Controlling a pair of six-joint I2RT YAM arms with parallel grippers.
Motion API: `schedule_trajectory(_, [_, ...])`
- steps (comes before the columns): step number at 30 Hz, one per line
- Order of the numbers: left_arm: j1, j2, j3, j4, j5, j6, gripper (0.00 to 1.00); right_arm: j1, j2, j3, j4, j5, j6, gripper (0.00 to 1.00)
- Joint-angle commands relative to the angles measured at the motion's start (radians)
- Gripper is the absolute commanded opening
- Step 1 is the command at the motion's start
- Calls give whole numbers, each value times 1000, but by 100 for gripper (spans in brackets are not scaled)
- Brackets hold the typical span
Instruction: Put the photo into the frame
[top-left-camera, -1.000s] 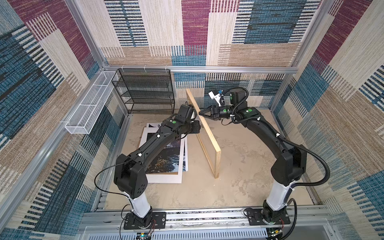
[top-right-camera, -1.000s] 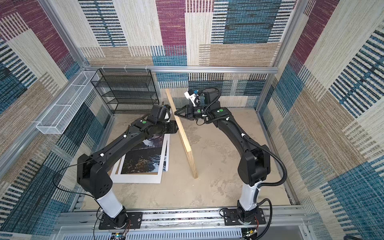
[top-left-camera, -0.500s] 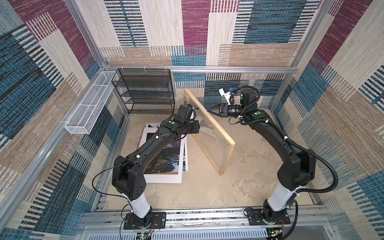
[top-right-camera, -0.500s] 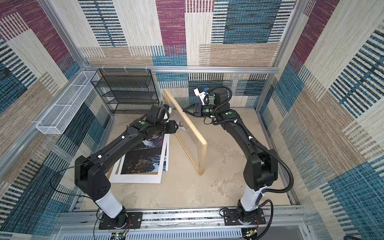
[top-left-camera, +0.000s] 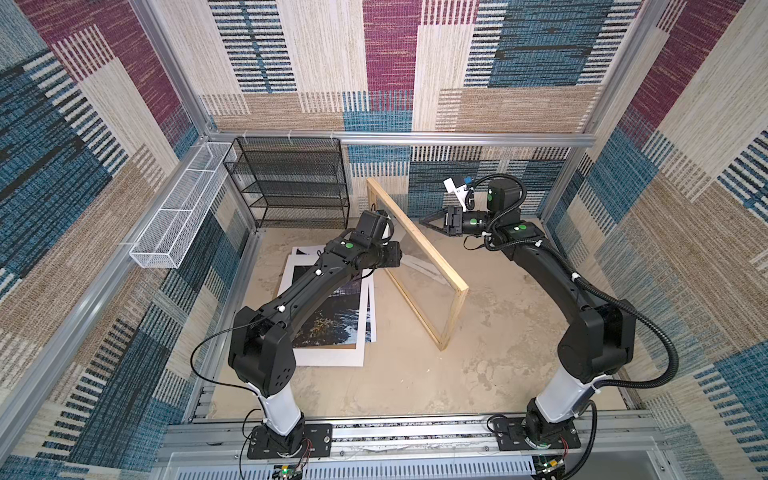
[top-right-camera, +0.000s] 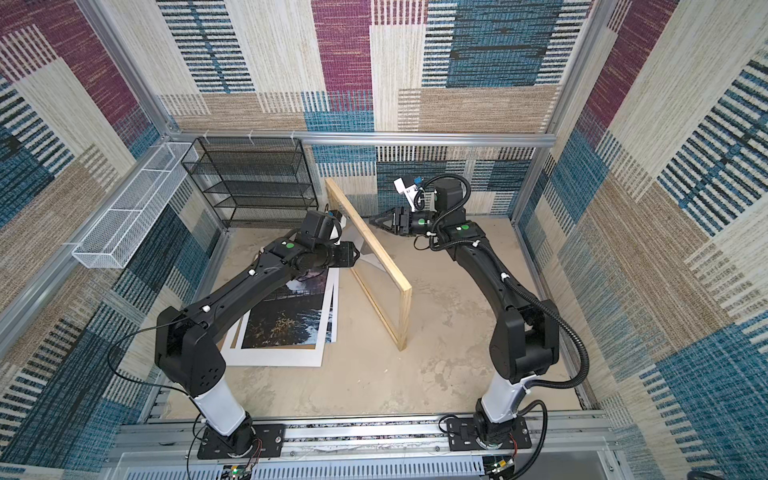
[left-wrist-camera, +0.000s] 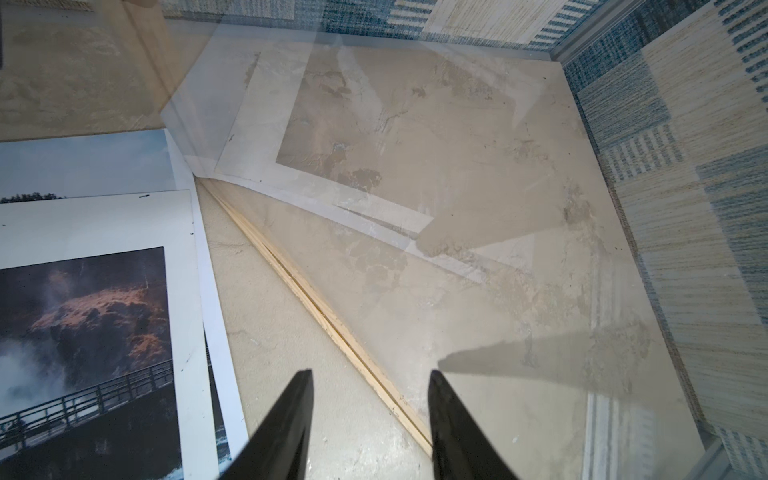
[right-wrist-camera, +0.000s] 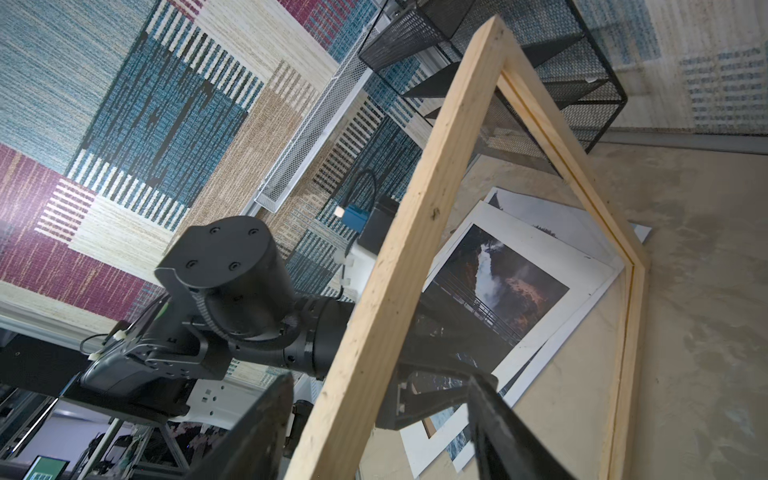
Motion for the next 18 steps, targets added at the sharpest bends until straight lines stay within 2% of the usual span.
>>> schedule_trajectory(1, [1, 15, 26, 25, 24, 20, 48, 1, 12, 30, -24, -64, -50, 71])
schedule_trajectory(10, [1, 13, 28, 13, 11, 24, 48, 2, 59, 86, -124, -120, -130, 71])
schedule_trajectory(18, [1, -34, 5, -11, -65, 21, 48, 18, 64, 91, -131, -134, -143, 71])
